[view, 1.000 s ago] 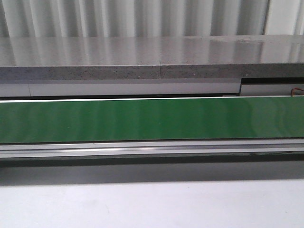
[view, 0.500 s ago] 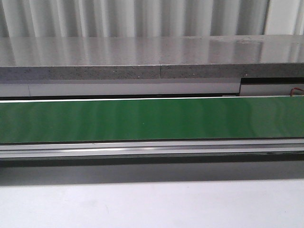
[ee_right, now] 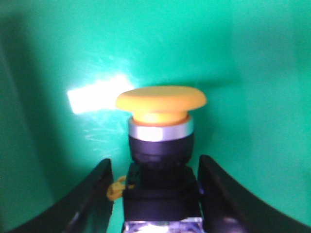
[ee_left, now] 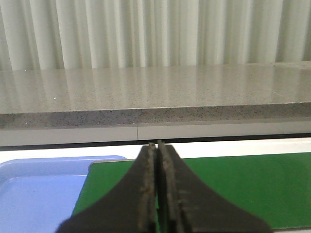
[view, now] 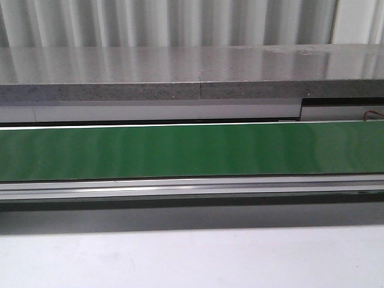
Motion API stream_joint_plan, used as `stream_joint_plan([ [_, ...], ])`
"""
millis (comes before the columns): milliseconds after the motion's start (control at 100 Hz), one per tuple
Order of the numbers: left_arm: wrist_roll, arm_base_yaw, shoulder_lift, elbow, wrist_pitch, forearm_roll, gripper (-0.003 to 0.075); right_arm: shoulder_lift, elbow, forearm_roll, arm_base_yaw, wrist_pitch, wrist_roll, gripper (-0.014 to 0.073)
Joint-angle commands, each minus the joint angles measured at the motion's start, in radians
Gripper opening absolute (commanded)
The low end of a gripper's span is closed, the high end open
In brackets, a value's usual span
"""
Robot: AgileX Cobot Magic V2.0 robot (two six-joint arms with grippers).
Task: Move button from right to left
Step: 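Lift the button with the right gripper and carry it over the belt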
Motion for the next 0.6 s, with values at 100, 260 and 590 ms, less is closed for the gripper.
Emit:
stream_joint_plan([
  [100,-0.008,-0.007,-0.035,0.024,-0.085,-0.003,-0.002,-0.21,-0.024,0.135,0.008,0.052,-0.011,0.0239],
  [260,-0.008,-0.007,-0.035,0.024,-0.085,-0.003,-0.002,-0.32,-0.024,0.197,0.069,0.108,0.018,0.0239],
  [590,-0.008,-0.007,-0.035,0.024,-0.085,-0.003,-0.002,-0.356,0.0,-0.022,0.317,0.153,0.261,0.0239],
])
